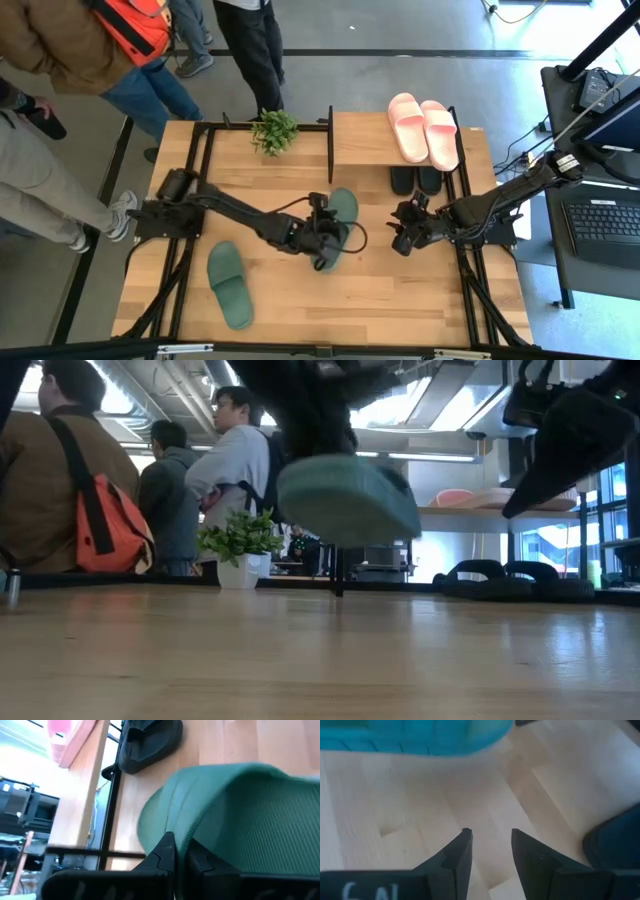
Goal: Pick and place slides into the shelf
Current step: Put the right green slide under the shelf
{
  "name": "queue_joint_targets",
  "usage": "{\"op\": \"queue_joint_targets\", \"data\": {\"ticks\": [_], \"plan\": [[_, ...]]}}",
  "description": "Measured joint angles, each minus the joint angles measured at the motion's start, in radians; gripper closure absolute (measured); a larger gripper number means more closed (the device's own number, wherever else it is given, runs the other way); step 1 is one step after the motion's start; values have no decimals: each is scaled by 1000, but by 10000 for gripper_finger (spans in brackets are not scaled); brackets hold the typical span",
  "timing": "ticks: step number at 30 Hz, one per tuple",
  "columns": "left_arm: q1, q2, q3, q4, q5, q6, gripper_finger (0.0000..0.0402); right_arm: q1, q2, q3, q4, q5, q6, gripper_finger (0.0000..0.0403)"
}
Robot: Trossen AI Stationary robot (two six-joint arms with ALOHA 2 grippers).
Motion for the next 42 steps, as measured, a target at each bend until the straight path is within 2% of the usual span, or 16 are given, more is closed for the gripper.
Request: {"op": "queue_joint_targets", "data": {"ticks": [4,14,32,36,39,42], "plan": [[27,68,10,69,0,21,399,10,1,0,-6,1,25,265],[52,202,81,74,8,36,399,15,1,0,-4,1,27,265],[51,210,85,71,11,39,361,15,1,0,-4,1,27,265],[53,210,85,72,47,37,340,15,1,0,-4,1,27,265],[53,209,85,77,99,36,312,15,1,0,-4,1,27,265],[53,208,85,75,103,36,283,15,1,0,-3,1,27,265]]}}
